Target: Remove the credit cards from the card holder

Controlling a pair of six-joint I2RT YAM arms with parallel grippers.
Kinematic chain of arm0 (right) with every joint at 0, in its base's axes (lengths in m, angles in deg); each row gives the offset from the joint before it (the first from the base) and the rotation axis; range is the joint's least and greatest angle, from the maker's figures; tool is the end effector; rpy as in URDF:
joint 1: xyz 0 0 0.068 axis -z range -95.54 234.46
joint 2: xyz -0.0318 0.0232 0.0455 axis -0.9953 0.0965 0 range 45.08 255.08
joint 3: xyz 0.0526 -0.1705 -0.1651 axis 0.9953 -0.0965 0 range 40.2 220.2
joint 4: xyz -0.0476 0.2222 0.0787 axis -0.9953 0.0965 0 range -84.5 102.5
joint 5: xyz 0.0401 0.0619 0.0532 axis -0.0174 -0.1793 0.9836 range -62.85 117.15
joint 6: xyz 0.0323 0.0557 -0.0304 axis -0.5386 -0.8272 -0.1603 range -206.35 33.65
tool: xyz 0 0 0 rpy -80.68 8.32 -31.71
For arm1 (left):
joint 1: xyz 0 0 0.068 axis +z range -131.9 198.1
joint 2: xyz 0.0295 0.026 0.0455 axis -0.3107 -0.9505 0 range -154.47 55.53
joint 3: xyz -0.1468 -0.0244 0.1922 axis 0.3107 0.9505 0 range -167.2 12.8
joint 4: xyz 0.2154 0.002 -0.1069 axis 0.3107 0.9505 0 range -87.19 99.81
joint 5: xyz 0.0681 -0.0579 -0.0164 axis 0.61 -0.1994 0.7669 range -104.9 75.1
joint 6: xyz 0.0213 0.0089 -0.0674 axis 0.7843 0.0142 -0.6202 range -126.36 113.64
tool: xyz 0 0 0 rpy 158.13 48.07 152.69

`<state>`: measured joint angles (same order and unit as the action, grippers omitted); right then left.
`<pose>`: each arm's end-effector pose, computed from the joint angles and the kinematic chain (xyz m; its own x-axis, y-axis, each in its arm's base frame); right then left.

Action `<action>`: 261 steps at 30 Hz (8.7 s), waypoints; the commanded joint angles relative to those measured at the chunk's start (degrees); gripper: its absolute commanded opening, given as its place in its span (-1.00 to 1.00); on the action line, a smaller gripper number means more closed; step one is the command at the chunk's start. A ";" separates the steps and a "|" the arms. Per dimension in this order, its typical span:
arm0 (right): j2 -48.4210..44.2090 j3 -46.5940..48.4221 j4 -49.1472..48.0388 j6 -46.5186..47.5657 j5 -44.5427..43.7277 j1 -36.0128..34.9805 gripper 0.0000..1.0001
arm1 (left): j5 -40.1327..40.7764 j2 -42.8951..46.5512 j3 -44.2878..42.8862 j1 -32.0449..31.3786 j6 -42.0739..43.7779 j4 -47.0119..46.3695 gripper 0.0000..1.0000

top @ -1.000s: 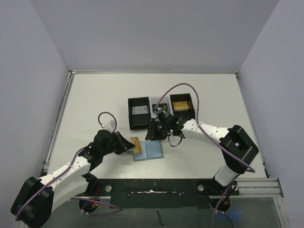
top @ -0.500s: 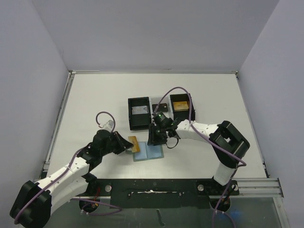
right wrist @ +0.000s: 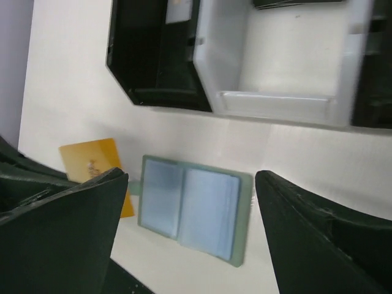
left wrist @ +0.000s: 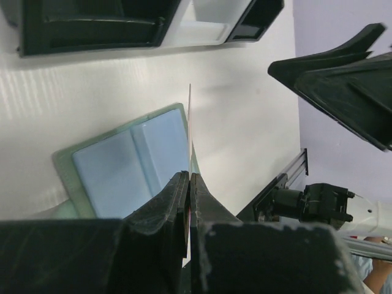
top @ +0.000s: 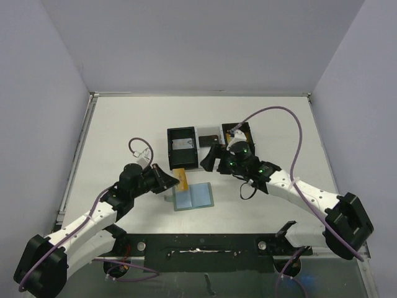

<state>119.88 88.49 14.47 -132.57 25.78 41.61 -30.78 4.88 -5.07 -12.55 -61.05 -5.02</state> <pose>0.2156 0.1980 0.2160 -0.7751 0.2656 -0.5733 -0.1533 0.8012 0.5784 0.1724 -0.1208 0.1688 -0.7840 -0.4479 -0.4298 0.1104 0.5807 -0.8066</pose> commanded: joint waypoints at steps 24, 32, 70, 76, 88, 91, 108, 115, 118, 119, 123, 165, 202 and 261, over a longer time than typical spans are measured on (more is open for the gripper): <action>-19.77 -21.18 -27.55 -7.35 26.91 26.08 0.95 | -12.75 -8.89 -9.46 0.44 0.36 -17.67 -1.00; -16.34 -21.53 -35.63 -8.89 37.27 25.82 0.99 | -20.03 -14.35 -7.56 0.95 -9.60 -32.88 -1.00; -1.03 -14.72 -57.18 -19.08 56.23 15.36 -0.58 | -26.50 -23.24 -6.67 0.51 -19.02 -55.21 -1.00; -0.14 -14.21 -56.44 -19.15 56.03 14.83 -0.60 | -26.63 -23.09 -6.96 0.42 -18.73 -54.92 -1.00; -3.74 -12.66 -45.73 -12.11 51.73 15.18 -1.00 | -23.57 -17.73 -8.11 0.20 -12.29 -41.15 -0.27; -7.62 -11.54 -36.57 -6.54 47.91 17.66 -1.00 | -19.72 -13.86 -9.57 0.40 -5.39 -29.25 0.28; -30.51 -11.76 -16.17 55.33 4.96 15.00 -1.00 | -5.39 -4.54 -10.61 1.65 3.26 -6.92 0.37; -19.50 -4.46 -4.12 79.88 -2.41 13.76 -1.00 | -6.20 -5.33 -11.18 1.96 3.76 -5.80 0.37; -15.95 -2.86 -3.22 86.31 -1.84 14.01 -1.00 | -6.20 -5.40 -11.42 2.08 4.42 -4.14 0.37; -15.12 -2.60 -3.52 87.74 -1.27 14.47 -1.00 | -5.99 -5.39 -11.59 2.13 4.76 -3.06 0.37; -11.04 -0.31 -1.03 92.00 5.63 17.09 -1.00 | -5.37 -4.91 -11.97 2.27 6.04 0.40 0.37; 27.44 18.11 -6.64 105.17 10.22 23.38 -0.96 | -7.52 -8.86 -14.41 3.32 13.09 10.75 0.38; 16.52 17.19 -10.81 81.55 12.72 25.00 -0.09 | -9.59 -9.02 -13.39 3.41 12.83 10.37 0.38; 18.31 1.96 -0.85 -6.95 13.23 -4.66 -0.52 | -6.10 -29.14 -15.21 -4.10 13.69 16.98 -0.45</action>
<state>138.18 88.62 19.06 -140.30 34.24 37.46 -37.21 -23.64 -19.84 -15.85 -47.28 15.78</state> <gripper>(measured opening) 0.302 0.299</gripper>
